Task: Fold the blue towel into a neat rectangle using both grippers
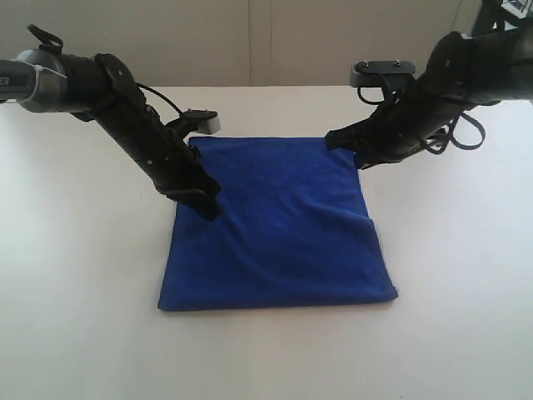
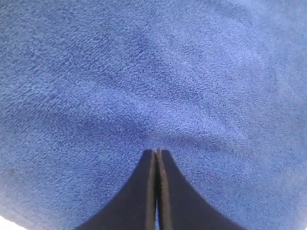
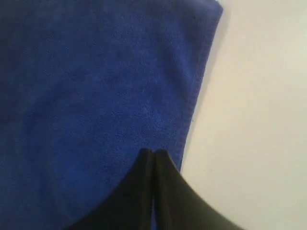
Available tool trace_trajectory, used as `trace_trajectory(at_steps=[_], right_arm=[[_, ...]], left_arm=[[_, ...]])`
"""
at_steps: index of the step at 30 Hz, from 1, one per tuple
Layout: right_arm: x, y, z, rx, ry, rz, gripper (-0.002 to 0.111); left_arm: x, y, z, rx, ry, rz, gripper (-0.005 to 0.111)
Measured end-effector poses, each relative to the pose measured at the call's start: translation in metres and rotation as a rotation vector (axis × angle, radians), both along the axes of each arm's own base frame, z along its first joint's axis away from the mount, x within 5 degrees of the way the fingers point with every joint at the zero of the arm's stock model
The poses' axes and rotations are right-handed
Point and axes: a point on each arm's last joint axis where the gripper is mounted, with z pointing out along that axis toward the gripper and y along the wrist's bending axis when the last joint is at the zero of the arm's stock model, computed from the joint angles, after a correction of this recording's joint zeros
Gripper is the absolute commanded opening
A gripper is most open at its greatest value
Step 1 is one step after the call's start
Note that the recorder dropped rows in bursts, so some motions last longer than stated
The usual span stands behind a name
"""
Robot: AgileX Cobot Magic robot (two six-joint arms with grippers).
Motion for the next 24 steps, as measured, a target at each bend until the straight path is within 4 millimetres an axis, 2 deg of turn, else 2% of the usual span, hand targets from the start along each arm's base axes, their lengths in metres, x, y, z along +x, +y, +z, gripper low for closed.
trace_trajectory(at_steps=[5,9,12,24], right_arm=[[0.004,0.001,-0.026,-0.004,0.069,0.002,0.005],[0.005,0.001,-0.035,-0.006,0.09,0.002,0.015],[0.006,0.001,-0.041,-0.008,0.094,0.0,0.016],[0.01,0.0,-0.047,-0.012,0.074,-0.009,0.016]], left_arm=[[0.0,0.0,-0.002,0.002,-0.005,0.01,0.0],[0.0,0.0,-0.002,0.002,-0.007,0.012,0.0],[0.0,0.0,-0.002,0.002,-0.007,0.012,0.0],[0.001,0.0,-0.002,0.002,-0.017,0.018,0.0]])
